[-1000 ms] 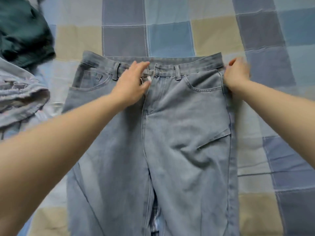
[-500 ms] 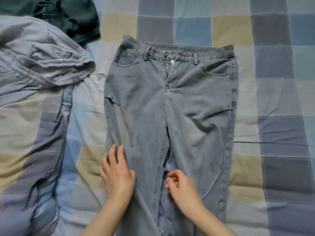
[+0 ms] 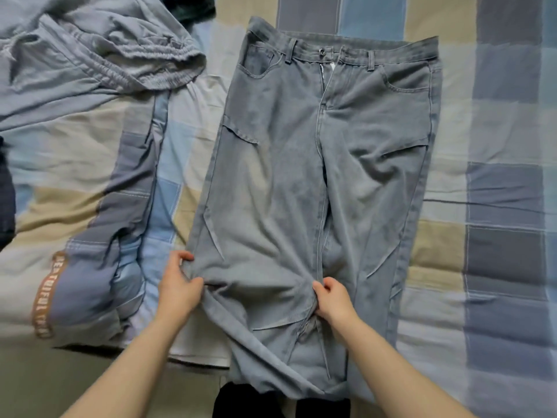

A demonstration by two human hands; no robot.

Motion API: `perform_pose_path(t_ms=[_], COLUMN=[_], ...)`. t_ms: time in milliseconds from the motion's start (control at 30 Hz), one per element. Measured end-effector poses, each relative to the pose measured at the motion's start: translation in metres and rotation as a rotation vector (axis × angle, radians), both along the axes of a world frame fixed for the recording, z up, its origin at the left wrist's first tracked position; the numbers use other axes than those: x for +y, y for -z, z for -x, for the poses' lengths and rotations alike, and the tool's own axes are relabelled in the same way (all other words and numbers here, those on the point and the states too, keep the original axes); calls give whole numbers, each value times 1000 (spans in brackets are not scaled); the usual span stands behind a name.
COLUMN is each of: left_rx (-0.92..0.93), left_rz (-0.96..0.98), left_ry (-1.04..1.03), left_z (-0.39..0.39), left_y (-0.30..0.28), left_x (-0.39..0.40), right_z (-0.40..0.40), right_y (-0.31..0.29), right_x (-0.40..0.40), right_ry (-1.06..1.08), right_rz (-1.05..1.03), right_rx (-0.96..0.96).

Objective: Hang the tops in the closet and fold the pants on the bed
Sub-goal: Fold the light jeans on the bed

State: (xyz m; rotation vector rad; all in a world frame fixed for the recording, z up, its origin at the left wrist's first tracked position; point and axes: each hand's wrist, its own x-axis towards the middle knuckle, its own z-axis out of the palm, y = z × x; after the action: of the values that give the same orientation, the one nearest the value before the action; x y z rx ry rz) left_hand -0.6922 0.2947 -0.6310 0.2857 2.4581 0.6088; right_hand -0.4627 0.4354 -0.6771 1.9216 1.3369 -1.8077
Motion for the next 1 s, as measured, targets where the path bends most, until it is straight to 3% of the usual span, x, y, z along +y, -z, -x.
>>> perform_pose_path(t_ms=[100,167,233,333,433,533,633,733,800,900,1000], left_rx=[-65,-187,-339,-391,-447,-523,-452,-367,-376,-539,-679], left_rz=[-19,-76,-36,194,362,485,544,441,293,124,38], left_ry=[-183,-335,-361,-128,-28,116,251,265,117,-79,-11], left_z=[32,29,7,-42,-74,-71,-36,7,17,2,-15], left_y=[6,13,19,26,29,32,29,29,31,33,30], left_x=[-31,-37,-43,-51,-61,-78,-106,-137,-151,-165,-177], right_z=[7,14,15,8,-3,-15,-24,-20,-12,-12,-15], right_y=[-1,-3,-5,-6,-7,-5,-4,-11,-15,-16,-21], right_x=[-3,-14,-40,-73,-101,-110,-101,-108,-131,-172,-191], right_ry=[20,96,202,264,110,-65,-147,-38,143,-11,-51], right_rz=[-21,12,110,139,123,68,-81,-95,84,267,258], right_rx=[78,145,197,209,130,-16,-63,-24,107,140,164])
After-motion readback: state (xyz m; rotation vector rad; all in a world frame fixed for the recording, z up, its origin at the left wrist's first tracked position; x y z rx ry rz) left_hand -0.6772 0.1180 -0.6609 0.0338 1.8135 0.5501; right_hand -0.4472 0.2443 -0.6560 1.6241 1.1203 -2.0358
